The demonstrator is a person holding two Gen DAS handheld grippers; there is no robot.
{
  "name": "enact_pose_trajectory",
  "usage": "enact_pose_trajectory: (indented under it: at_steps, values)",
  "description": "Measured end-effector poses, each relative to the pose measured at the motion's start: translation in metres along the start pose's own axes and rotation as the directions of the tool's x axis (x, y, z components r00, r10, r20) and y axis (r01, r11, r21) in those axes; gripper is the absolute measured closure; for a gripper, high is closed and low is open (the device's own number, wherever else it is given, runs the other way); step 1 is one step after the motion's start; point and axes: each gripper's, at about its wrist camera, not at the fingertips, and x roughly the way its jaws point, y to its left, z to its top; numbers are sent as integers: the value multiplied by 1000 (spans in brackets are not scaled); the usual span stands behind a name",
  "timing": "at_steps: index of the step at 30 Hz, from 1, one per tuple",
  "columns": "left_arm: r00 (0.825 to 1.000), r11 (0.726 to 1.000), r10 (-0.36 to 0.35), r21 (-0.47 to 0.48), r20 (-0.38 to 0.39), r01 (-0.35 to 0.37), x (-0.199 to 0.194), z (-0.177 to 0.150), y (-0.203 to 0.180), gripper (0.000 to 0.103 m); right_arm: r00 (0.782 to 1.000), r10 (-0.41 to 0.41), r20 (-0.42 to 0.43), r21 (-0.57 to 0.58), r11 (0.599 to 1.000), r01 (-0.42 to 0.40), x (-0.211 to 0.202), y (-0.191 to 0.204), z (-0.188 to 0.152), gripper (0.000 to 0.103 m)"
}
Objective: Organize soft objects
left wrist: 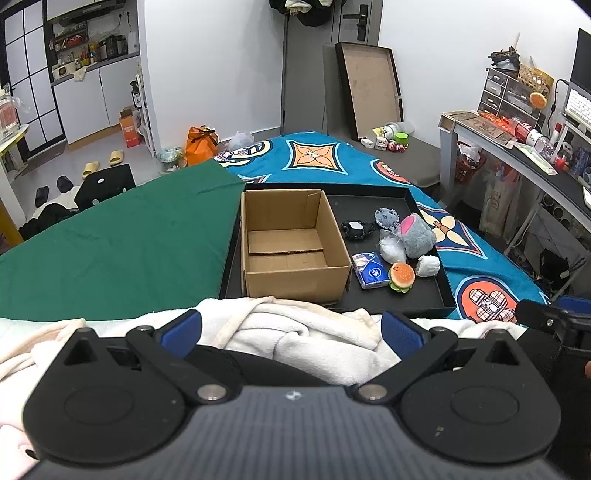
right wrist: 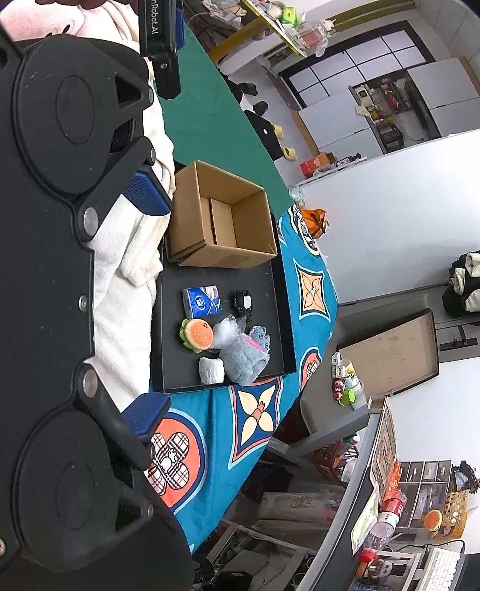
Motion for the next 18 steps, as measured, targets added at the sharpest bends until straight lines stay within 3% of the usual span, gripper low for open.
enact_pose_trajectory:
  at_steps: [18]
  values:
    - [996,1000,13,-19,-84,-14,48,17,0,1,999,5,-33,-21,1000,-5,38,-12,15,0]
